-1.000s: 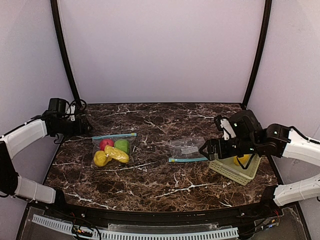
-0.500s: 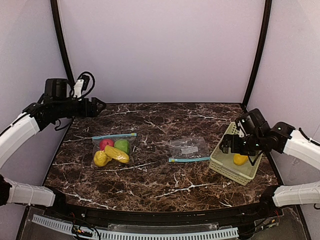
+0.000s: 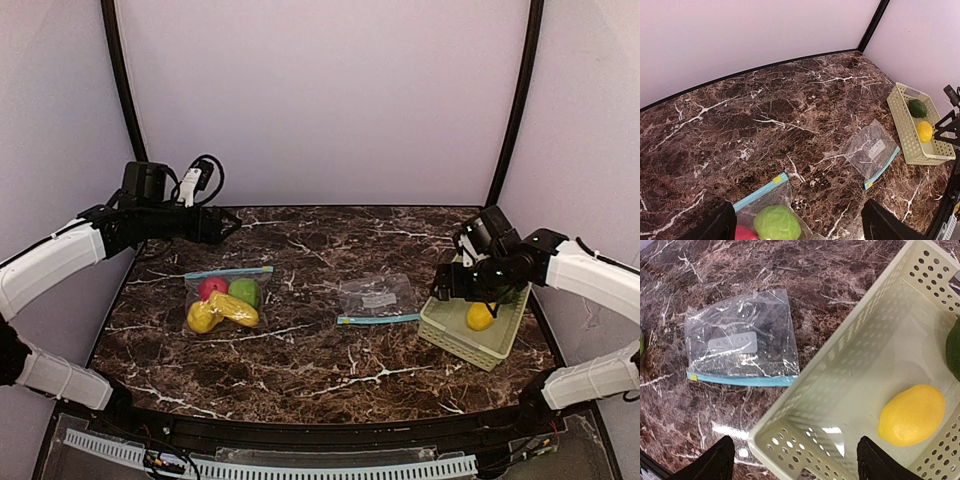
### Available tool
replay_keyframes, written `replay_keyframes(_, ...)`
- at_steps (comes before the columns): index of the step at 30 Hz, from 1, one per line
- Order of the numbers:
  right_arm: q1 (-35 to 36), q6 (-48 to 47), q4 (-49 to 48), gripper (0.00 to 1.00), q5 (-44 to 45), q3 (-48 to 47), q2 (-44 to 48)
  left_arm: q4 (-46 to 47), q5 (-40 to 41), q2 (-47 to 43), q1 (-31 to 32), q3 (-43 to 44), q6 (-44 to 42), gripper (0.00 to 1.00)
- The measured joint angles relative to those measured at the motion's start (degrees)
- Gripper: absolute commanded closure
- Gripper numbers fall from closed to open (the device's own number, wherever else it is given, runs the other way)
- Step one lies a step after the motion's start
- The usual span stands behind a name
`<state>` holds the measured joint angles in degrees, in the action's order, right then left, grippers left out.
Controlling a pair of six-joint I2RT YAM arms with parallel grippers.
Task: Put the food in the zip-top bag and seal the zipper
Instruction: Pick up the zipper food storage bag from the center of the board.
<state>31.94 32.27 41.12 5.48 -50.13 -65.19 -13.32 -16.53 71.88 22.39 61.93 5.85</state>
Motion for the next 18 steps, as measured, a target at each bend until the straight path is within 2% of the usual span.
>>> replay_keyframes(5,4.0,-4.0,-2.4,0.22,-0.5,-6.7,-8.5,0.0,-0.1,-0.5,0.0,-1.9,0.8,0.13)
replay_keyframes(10,8.0,-7.2,-4.5,0.31,-1.3,-14.3,-18.6,0.0,1.0,-1.0,0.0,-2.0,0.8,0.13)
replay_keyframes(18,12.4,-8.2,-7.7,0.33,-3.1,-24.1,-35.9,-0.2,2.9,-1.8,0.0,-2.0,0.7,0.12)
